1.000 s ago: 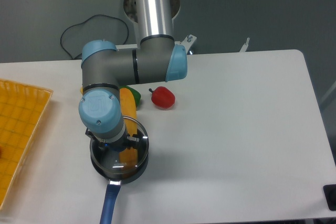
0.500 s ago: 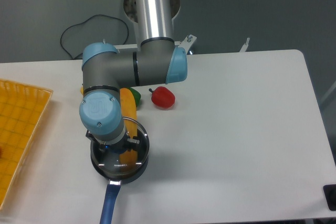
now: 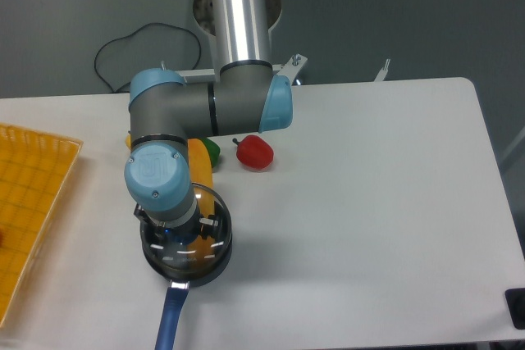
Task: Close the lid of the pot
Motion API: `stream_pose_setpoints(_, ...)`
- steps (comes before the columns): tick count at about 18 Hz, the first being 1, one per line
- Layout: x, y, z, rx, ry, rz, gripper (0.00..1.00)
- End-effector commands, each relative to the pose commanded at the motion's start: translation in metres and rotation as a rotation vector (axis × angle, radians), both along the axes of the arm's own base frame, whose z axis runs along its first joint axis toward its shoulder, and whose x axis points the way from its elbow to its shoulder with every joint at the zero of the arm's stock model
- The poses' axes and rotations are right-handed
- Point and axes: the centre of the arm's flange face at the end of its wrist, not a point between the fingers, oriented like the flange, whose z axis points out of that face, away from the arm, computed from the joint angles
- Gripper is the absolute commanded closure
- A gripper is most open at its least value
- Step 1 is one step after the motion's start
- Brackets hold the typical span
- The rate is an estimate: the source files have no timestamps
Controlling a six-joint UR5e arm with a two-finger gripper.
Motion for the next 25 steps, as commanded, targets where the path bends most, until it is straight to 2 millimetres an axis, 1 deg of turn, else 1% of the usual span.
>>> stream_pose_setpoints(7, 0.000, 0.000, 0.001, -0.001, 0.005, -0.002, 0.01)
stream_pose_setpoints(9, 0.000, -0.002, 0.009, 0.009, 0.011, -0.002, 0.01)
stream_pose_setpoints(11, -0.002, -0.008, 0.029, 0.037, 0.024, -0.032, 0.00)
stream_pose_setpoints(12, -0.004, -0.012, 0.033, 0.043, 0.025, -0.061, 0.00)
stream_pose_setpoints(14, -0.009, -0.023, 0.037, 0.047, 0.023, -0.124, 0.00)
stream_pose_setpoints(16, -0.009, -0.033, 0.039, 0.051, 0.017, -0.209, 0.00)
stream_pose_setpoints(17, -0.016, -0.041, 0.039, 0.050, 0.013, -0.225, 0.00)
stream_pose_setpoints(19, -0.016, -0.051, 0.036, 0.047, 0.006, -0.251, 0.00)
stream_pose_setpoints(22, -0.033, -0.073, 0.025, 0.019, -0.005, -0.335, 0.00)
stream_pose_setpoints(25, -0.063, -0.094, 0.030, 0.020, 0.004, -0.367, 0.00)
